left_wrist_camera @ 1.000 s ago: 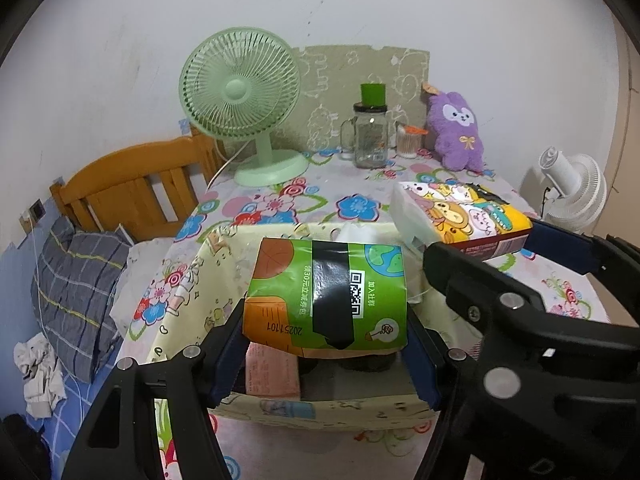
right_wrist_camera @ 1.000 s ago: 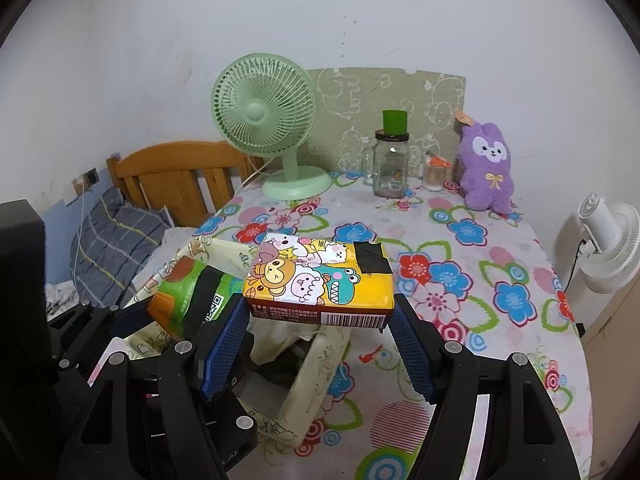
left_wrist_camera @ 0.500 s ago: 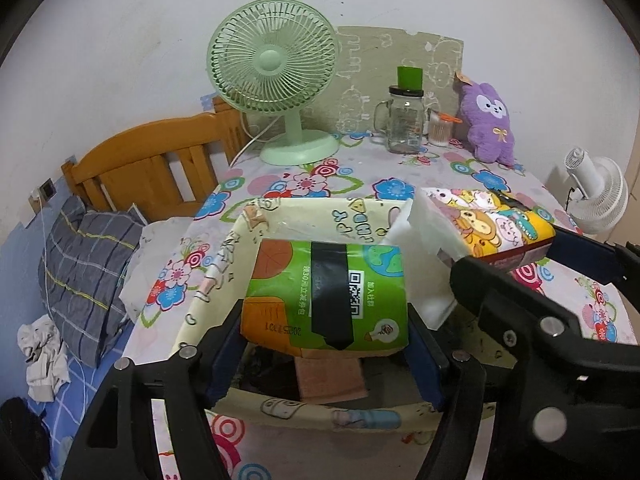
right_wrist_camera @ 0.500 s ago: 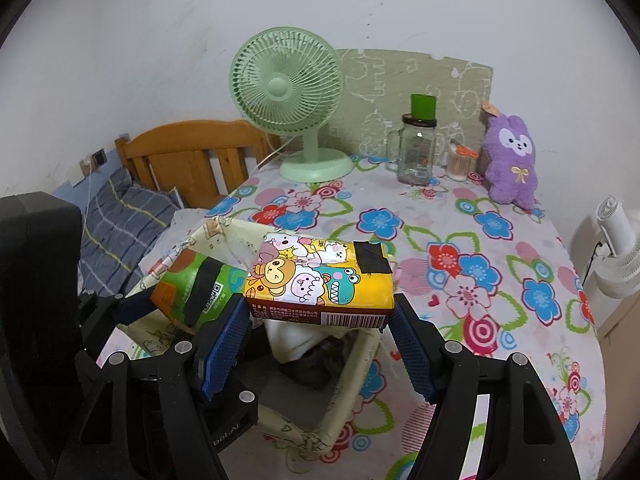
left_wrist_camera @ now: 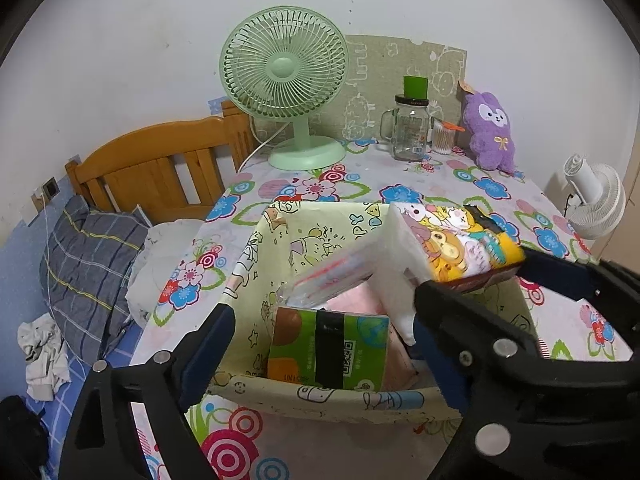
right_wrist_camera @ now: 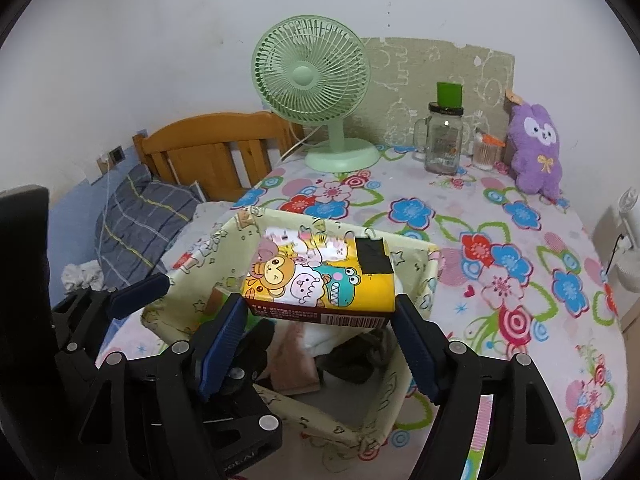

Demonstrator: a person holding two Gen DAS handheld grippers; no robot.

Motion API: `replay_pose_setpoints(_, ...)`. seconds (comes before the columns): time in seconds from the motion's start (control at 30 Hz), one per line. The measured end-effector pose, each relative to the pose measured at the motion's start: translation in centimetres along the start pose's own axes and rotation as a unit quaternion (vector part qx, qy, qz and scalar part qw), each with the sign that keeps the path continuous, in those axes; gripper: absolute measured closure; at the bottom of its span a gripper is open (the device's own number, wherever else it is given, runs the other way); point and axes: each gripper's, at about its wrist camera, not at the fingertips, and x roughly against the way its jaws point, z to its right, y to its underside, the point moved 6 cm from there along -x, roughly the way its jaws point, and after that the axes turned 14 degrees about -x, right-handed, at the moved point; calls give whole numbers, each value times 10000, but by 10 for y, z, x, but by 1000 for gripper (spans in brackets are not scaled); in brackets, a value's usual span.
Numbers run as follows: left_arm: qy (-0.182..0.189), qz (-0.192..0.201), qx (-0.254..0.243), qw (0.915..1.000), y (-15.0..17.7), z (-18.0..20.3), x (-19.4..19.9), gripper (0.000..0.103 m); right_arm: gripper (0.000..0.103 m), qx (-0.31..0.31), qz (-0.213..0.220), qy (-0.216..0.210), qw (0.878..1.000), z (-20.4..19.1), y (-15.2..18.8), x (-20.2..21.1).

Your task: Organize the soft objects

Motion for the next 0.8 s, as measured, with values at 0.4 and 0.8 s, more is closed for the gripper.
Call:
replay_pose_setpoints(0.4, 13, 165, 53, 9998, -3, 4, 20, 7, 9, -42, 187, 5, 9998, 1, -2, 20)
replay_pose_setpoints(0.8, 43, 320, -9, 9995, -12, 26, 41, 4, 9, -110, 440, 209, 9988, 21, -5, 53)
